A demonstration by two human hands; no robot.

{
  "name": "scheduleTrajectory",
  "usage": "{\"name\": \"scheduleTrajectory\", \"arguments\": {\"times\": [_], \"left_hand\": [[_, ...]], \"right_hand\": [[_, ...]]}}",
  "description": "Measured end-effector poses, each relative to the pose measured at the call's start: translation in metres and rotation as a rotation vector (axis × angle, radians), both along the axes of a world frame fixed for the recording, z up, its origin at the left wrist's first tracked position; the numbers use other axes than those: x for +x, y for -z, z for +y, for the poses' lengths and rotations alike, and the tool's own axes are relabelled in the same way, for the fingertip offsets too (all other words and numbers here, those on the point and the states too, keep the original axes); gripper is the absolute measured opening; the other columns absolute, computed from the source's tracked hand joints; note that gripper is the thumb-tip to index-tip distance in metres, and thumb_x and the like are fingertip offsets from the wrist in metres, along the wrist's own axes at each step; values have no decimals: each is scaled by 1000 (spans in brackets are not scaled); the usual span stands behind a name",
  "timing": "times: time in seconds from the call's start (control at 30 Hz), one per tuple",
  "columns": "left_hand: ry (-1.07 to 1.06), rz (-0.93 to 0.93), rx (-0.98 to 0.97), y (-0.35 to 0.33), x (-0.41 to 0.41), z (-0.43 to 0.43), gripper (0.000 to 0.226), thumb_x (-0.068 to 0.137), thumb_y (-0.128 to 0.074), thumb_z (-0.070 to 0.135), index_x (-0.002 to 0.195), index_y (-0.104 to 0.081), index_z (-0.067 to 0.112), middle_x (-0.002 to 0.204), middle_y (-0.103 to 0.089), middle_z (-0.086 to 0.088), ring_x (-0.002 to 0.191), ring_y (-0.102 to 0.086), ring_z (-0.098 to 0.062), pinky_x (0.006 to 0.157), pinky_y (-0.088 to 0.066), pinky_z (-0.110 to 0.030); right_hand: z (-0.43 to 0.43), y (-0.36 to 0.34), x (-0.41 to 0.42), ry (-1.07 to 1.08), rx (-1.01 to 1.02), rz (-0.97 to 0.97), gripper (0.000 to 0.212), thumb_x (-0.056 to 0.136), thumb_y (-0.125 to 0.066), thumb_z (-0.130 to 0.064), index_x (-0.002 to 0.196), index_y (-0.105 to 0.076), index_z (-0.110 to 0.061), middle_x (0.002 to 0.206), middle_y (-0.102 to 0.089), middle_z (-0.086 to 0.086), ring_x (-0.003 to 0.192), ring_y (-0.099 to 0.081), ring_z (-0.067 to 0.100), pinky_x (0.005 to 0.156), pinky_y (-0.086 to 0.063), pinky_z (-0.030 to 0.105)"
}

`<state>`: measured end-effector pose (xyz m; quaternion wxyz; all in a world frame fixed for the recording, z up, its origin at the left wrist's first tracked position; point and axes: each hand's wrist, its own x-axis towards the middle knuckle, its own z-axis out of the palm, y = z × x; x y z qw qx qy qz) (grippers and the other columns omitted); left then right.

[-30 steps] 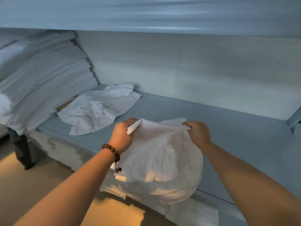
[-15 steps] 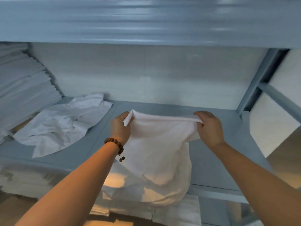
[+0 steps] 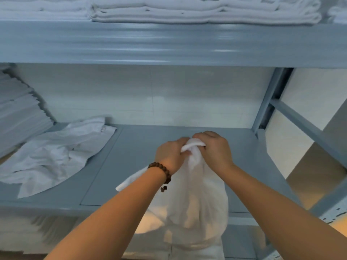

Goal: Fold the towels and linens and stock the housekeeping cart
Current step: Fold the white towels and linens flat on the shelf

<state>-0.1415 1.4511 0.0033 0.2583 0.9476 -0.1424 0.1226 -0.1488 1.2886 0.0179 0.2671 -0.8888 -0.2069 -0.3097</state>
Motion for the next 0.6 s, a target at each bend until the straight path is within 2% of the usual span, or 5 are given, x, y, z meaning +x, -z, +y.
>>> {"name": "scheduleTrajectory", "arguments": {"times": [0.03, 0.1, 0.2, 0.37, 0.6], "left_hand": [[-29, -25, -10, -3, -2, 3, 23, 94, -55, 26, 116, -62, 29, 103, -70, 2, 97, -64, -23, 70, -42, -29], [-47, -57, 31, -9, -6, 12, 20, 93, -51, 12, 101, -68, 21, 90, -71, -1, 85, -64, -25, 64, -44, -32], [-84, -134, -3, -18, -11, 25, 31, 87, -49, 1, 103, -68, 18, 89, -71, -4, 84, -64, -27, 67, -45, -31], [-137, -201, -45, -31, -11, 61, 44, 80, -46, -5, 110, -68, 20, 91, -72, -8, 84, -65, -32, 71, -51, -39], [-210, -386, 39, -49, -31, 117, 45, 73, -45, 5, 108, -71, 15, 90, -73, -13, 83, -66, -35, 69, -49, -37]], "right_hand": [[-2, 3, 1, -11, 21, 2, 25, 75, -66, -5, 98, -74, -10, 90, -71, 11, 83, -67, 31, 68, -54, 41], [-6, 12, 2, -14, 54, 4, 27, 76, -73, -5, 103, -73, -9, 97, -72, 11, 87, -68, 30, 73, -55, 39], [-12, 29, 2, 15, 138, 30, 31, 80, -74, -11, 111, -70, -10, 101, -73, 6, 87, -69, 25, 74, -55, 34], [-24, 61, 7, 108, 131, 219, 19, 86, -69, -24, 104, -71, -19, 81, -72, 2, 70, -67, 23, 63, -52, 37], [-23, 77, 23, 192, 122, 347, 12, 82, -72, -16, 92, -76, -10, 85, -73, 12, 80, -68, 30, 69, -47, 33]]}}
